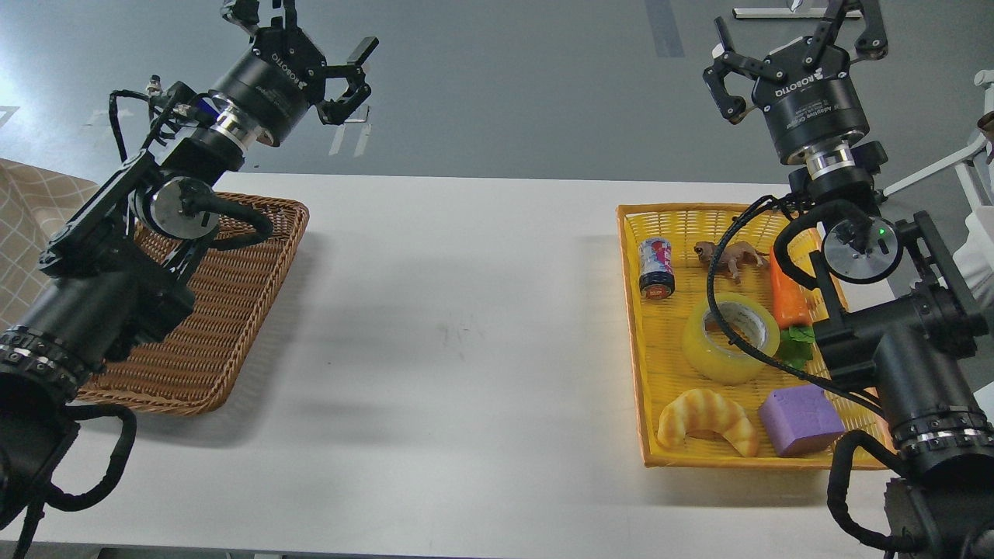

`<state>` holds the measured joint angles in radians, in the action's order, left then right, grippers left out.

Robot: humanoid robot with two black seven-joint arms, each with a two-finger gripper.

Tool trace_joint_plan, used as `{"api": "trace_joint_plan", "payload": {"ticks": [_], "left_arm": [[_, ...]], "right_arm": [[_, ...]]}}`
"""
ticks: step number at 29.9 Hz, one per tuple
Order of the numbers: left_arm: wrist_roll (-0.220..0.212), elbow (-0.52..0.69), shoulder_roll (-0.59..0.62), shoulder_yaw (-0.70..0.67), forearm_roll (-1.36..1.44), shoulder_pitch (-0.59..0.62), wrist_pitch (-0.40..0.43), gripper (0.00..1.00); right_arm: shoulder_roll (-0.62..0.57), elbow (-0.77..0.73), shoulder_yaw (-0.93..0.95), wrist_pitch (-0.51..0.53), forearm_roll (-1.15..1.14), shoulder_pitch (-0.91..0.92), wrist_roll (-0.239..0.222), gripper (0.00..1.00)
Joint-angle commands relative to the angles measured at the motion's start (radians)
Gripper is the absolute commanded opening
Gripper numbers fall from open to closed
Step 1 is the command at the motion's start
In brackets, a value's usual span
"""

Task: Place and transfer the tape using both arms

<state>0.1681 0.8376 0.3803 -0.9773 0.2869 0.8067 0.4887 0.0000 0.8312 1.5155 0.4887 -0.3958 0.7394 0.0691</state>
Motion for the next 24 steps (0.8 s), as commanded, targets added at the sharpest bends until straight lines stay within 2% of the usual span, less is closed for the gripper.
{"api": "trace_joint_plan", "payload": {"ticks": [1,24], "left_arm": [[0.002,0.001,0.002,0.000,0.002,0.000,0.000,0.98],[0.011,0.006,-0.006,-0.001,0.000,0.002,0.000,0.98]], "right_arm": [[0.000,0.003,-0.001,0.000,0.000,0.000,-0.005,1.00],[-0.003,0.009,-0.032,0.000,-0.011,0.002,-0.003,1.00]]}}
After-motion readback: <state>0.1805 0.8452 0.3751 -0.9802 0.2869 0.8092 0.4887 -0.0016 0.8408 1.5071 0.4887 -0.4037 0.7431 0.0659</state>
